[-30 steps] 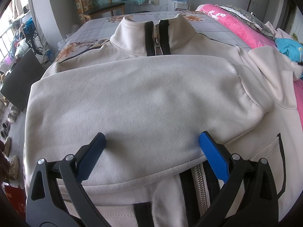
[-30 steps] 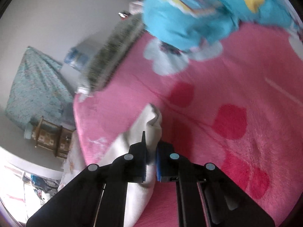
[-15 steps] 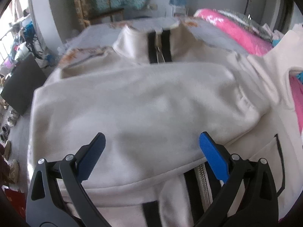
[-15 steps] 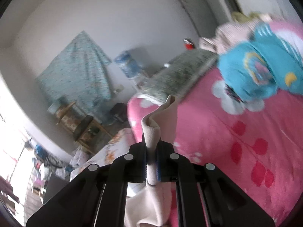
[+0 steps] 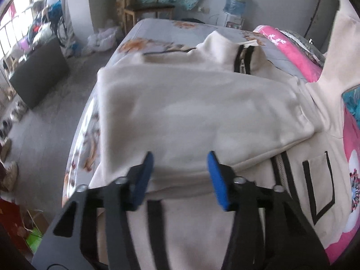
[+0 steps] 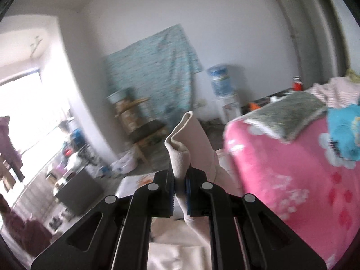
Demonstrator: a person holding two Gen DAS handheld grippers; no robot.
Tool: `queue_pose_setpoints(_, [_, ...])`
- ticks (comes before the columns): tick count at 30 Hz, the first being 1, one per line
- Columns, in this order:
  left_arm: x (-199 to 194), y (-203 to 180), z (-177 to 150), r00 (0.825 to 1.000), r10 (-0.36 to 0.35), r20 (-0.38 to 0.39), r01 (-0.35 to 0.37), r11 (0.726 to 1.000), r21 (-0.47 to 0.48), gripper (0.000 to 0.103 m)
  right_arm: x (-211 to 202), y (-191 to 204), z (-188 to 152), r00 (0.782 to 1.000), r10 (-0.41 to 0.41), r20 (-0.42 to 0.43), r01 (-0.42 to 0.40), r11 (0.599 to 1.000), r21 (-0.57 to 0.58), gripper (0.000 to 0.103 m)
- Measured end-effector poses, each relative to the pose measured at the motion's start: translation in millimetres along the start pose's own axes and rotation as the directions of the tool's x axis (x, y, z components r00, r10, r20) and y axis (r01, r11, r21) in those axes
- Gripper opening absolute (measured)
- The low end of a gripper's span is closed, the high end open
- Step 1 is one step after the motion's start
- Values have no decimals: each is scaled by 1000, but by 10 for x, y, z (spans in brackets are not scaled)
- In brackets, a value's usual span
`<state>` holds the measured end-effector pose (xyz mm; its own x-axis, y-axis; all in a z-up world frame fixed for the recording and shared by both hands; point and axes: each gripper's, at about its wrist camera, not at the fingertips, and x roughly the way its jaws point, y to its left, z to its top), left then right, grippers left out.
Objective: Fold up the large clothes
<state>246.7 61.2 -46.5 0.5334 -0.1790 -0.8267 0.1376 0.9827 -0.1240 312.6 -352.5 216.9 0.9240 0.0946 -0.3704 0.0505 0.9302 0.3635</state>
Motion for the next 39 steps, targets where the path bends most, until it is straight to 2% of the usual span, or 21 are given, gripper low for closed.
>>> queue_pose_setpoints(3, [-14, 140, -52, 999, -35, -15, 35, 999, -26, 29, 202, 463, -256, 996, 77, -53, -79, 996, -35, 8])
queue_pose_setpoints(6, [-71, 229, -78, 997, -79, -14, 78, 996, -49, 24, 464, 922, -635, 974, 173, -147, -182, 982, -52, 8])
queue_pose_setpoints(7, [-101, 248, -81, 995, -98, -8, 98, 994, -48, 24, 559, 1054, -763, 959, 208, -192, -223, 973, -63, 8])
queue_pose_setpoints(8, [-129, 261, -84, 993, -115, -5, 115, 992, -49, 24, 681, 1209, -941, 934, 244, -260, -272, 959, -76, 10])
queue_pose_setpoints(9, [-139, 276, -76, 991, -134, -6, 134, 990, -53, 24, 757, 1312, -1064, 916, 260, -304, -298, 951, -83, 15])
queue_pose_setpoints(10, [-151, 292, -69, 988, -154, -8, 153, 987, -57, 24, 868, 1434, -1245, 881, 285, -376, -340, 937, -86, 20])
queue_pose_setpoints(11, [-170, 314, -57, 983, -181, -9, 181, 981, -64, 24, 956, 1512, -1405, 850, 295, -436, -365, 927, -83, 30])
queue_pose_setpoints(12, [-188, 320, -47, 981, -194, -8, 193, 979, -67, 24, 1011, 1529, -1515, 833, 292, -470, -371, 925, -81, 36])
queue_pose_setpoints(14, [-232, 333, -16, 975, -223, -3, 222, 972, -73, 24, 1046, 1459, -1667, 816, 285, -503, -375, 923, -84, 39])
queue_pose_setpoints(19, [-325, 333, 135, 957, -291, 11, 291, 952, -96, 24, 920, 933, -1735, 825, 211, -524, -294, 953, -78, 50])
queue_pose_setpoints(21, [-312, 311, 228, 957, -291, 8, 290, 952, -100, 28, 844, 669, -1726, 842, 164, -514, -241, 967, -86, 61])
queue_pose_setpoints(23, [-205, 284, 359, 959, -283, -10, 279, 952, -127, 33, 720, 353, -1738, 866, 77, -495, -154, 981, -115, 64])
queue_pose_setpoints(25, [-25, 280, 488, 955, -295, -33, 286, 943, -171, 33, 636, 122, -1764, 881, -20, -472, -63, 985, -160, 65])
queue_pose_setpoints(28, [277, 261, 631, 955, -288, -78, 264, 938, -226, 33, 591, -257, -1822, 877, -118, -466, 39, 984, -175, 65])
queue_pose_setpoints(31, [554, 209, 717, 955, -269, -126, 235, 943, -235, 33, 585, -556, -1881, 862, -145, -485, 84, 986, -146, 65])
queue_pose_setpoints(34, [639, 132, 718, 971, -205, -122, 179, 964, -197, 30, 598, -734, -1944, 853, -157, -497, 104, 986, -133, 65])
queue_pose_setpoints(35, [634, 100, 707, 977, -177, -119, 154, 971, -180, 28, 598, -773, -1954, 854, -155, -497, 104, 986, -129, 65])
queue_pose_setpoints(37, [627, 30, 686, 987, -114, -115, 98, 985, -141, 14, 610, -835, -1965, 857, -150, -493, 105, 987, -119, 65])
queue_pose_setpoints(39, [616, -15, 670, 989, -107, -106, 94, 988, -124, 7, 624, -863, -1990, 858, -148, -493, 102, 988, -119, 65])
